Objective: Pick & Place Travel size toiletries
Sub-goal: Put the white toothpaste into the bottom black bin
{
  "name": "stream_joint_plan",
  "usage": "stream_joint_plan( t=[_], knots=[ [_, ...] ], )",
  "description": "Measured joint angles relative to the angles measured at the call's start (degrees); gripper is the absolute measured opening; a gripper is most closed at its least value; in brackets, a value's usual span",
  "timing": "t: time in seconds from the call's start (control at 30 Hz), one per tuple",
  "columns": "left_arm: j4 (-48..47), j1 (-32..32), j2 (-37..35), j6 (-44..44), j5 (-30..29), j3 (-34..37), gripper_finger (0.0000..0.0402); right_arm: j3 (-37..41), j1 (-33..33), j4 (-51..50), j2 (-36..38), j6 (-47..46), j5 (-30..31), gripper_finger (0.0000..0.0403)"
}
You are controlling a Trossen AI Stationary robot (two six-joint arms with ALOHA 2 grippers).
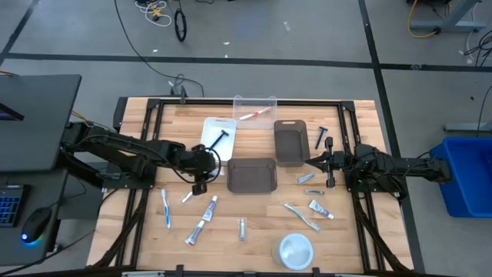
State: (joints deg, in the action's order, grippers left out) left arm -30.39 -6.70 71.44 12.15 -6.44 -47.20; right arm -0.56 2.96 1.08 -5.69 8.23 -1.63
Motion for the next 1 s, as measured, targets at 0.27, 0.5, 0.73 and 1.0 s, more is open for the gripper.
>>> stream_joint_plan(
  t=[0.27, 0.5, 0.73, 1.0],
  knots=[
    [1.3, 0.0, 0.0, -0.8, -0.2, -3.9, 0.0077, 0.0, 0.0, 0.0, 0.0, 0.0, 0.0, 0.0014],
    [-1.0, 0.0, 0.0, -2.5, -3.1, -11.2, 0.0076, 0.0, 0.0, 0.0, 0.0, 0.0, 0.0, 0.0013],
    [-2.2, 0.1, 0.0, -2.5, -3.5, -13.1, 0.0075, 0.0, 0.0, 0.0, 0.0, 0.0, 0.0, 0.0014],
    [-1.0, 1.3, 3.5, -2.5, -3.3, -13.4, 0.0075, 0.0, 0.0, 0.0, 0.0, 0.0, 0.0, 0.0014]
  ],
)
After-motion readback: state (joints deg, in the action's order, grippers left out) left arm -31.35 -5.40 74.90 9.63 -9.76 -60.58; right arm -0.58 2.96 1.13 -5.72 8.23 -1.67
